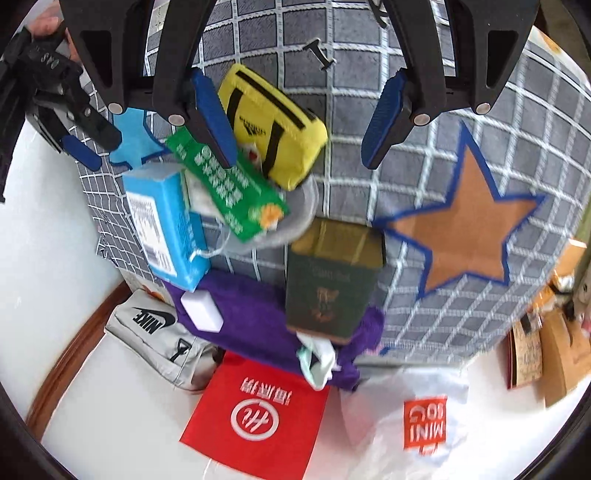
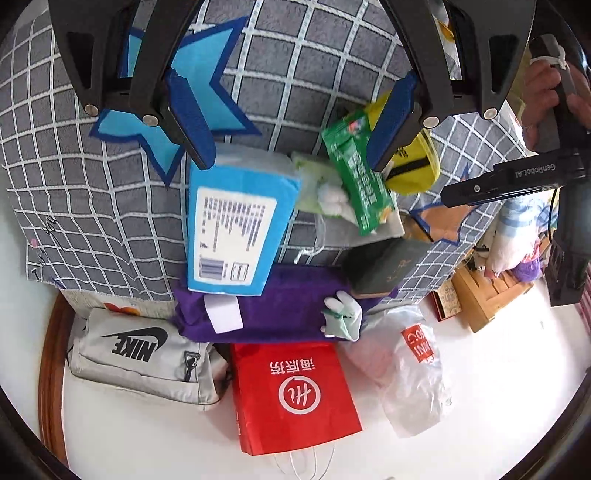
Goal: Organize soft objects
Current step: 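Grasp the yellow adidas pouch with the left tool while the right tool grasps the green snack packet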
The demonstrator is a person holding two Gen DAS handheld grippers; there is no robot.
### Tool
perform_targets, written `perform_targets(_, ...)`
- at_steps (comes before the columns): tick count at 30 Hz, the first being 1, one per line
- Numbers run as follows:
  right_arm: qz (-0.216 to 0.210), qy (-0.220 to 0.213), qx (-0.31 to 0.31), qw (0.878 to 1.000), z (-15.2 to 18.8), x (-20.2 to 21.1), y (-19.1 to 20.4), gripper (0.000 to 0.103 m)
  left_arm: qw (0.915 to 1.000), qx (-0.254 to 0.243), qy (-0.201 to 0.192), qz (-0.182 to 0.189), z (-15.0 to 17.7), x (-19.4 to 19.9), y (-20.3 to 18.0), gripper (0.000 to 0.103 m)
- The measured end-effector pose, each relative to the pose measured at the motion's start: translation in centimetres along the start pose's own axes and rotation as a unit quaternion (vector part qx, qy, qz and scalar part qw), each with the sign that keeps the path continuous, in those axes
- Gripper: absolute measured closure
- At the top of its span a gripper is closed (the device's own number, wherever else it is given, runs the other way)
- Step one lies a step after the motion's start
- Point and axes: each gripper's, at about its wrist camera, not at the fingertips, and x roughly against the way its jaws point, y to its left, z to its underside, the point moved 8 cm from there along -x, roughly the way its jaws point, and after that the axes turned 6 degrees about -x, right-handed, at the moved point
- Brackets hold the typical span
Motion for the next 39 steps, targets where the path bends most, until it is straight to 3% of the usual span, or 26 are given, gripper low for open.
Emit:
perform_targets(6, 0.011, 0.003, 0.013, 1.0, 3.1, 0.2, -0.4, 0.02, 0.9994, 0.022, 0.004, 0.026, 1.2, -1.9, -0.3, 0.039)
perform_targets(8, 0.009, 0.005, 0.01, 1.0, 3.7, 0.2, -0.6, 0.02, 0.9994, 0.014, 0.001, 0.03, 1.1, -2.4, -0.7, 0.052)
perform_targets(10, 0.008, 0.007, 0.008, 1.0, 4.2, 0.2, -0.7, 0.02, 0.9999, 0.005, -0.003, 0.011, 1.0, -2.7, -0.7, 0.061)
perform_targets(11, 0.008, 0.008, 0.008, 1.0, 4.3, 0.1, -0.8, 0.02, 1.0, -0.004, -0.005, 0.003, 0.9, -2.8, -0.7, 0.071)
perform_targets(15, 0.005, 0.012, 0.014, 1.0, 4.3, -0.6, -0.2, 0.02, 0.9999, -0.005, -0.013, 0.008, 0.7, -2.4, -0.1, 0.082)
perform_targets(19, -0.004, 0.015, 0.027, 1.0, 3.9, -1.5, 1.0, 0.02, 0.9997, -0.003, -0.024, 0.007, 0.5, -0.9, 1.0, 0.083)
perform_targets(26, -0.02, 0.005, 0.075, 0.997, 2.6, -3.1, 4.9, 0.02, 0.9986, 0.011, -0.026, -0.045, 1.0, 1.0, 4.9, 0.084)
perform_targets(29, -0.002, -0.003, 0.108, 0.994, 2.4, -3.9, 6.4, 0.02, 0.9978, 0.016, -0.028, -0.059, 1.2, 1.1, 6.2, 0.084)
perform_targets(33, 0.013, -0.014, 0.155, 0.988, 2.3, -4.8, 8.2, 0.022, 0.9982, 0.033, -0.022, -0.046, 1.4, 0.3, 7.4, 0.084)
perform_targets(37, 0.042, -0.015, 0.192, 0.98, 2.3, -6.2, 9.1, 0.043, 0.9981, 0.054, -0.02, -0.019, 1.9, -0.2, 8.3, 0.084)
perform_targets(39, 0.058, 0.002, 0.21, 0.976, 2.9, -7.4, 9.0, 0.044, 0.9975, 0.068, -0.022, -0.001, 2.0, -0.3, 8.7, 0.084)
